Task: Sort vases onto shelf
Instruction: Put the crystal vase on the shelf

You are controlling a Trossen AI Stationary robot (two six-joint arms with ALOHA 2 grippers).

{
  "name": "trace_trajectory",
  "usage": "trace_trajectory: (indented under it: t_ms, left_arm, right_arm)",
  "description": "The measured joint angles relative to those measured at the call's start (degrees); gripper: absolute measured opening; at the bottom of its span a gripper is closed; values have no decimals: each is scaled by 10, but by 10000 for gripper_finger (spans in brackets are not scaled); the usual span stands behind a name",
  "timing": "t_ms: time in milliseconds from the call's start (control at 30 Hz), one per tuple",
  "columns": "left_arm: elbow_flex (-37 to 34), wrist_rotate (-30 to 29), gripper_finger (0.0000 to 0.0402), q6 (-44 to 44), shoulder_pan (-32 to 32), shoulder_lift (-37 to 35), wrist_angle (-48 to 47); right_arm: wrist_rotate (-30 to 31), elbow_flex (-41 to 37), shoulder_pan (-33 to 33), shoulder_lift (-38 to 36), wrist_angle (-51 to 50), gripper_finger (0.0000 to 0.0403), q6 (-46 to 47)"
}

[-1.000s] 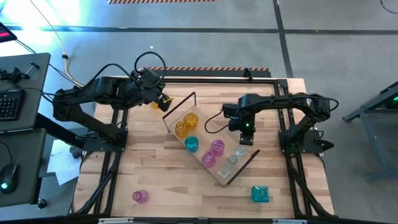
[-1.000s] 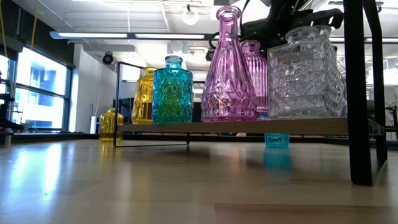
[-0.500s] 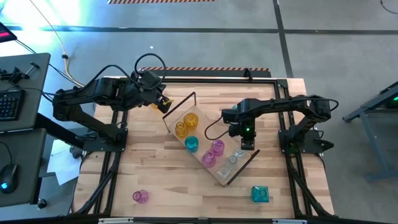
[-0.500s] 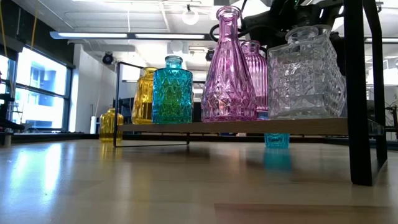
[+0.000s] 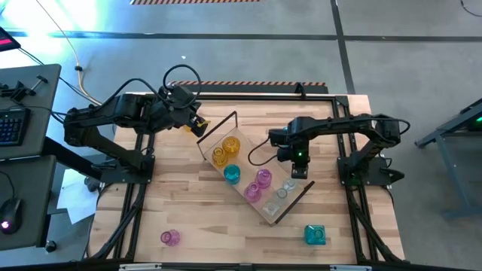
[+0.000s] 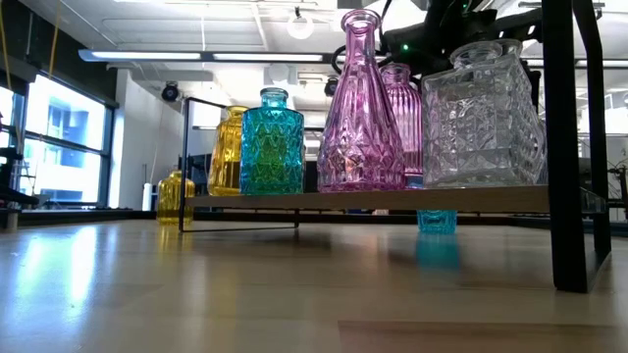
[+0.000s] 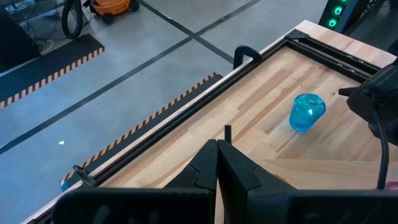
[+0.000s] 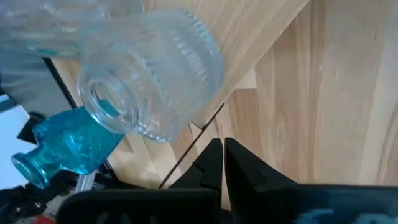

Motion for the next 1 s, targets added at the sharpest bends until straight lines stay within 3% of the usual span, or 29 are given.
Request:
trace_trajectory:
  t_ms: [1000]
  left_arm:
    - [0, 4, 0, -5, 0, 0, 0]
  right_arm:
    - [-98, 0, 55, 0, 13, 0, 37]
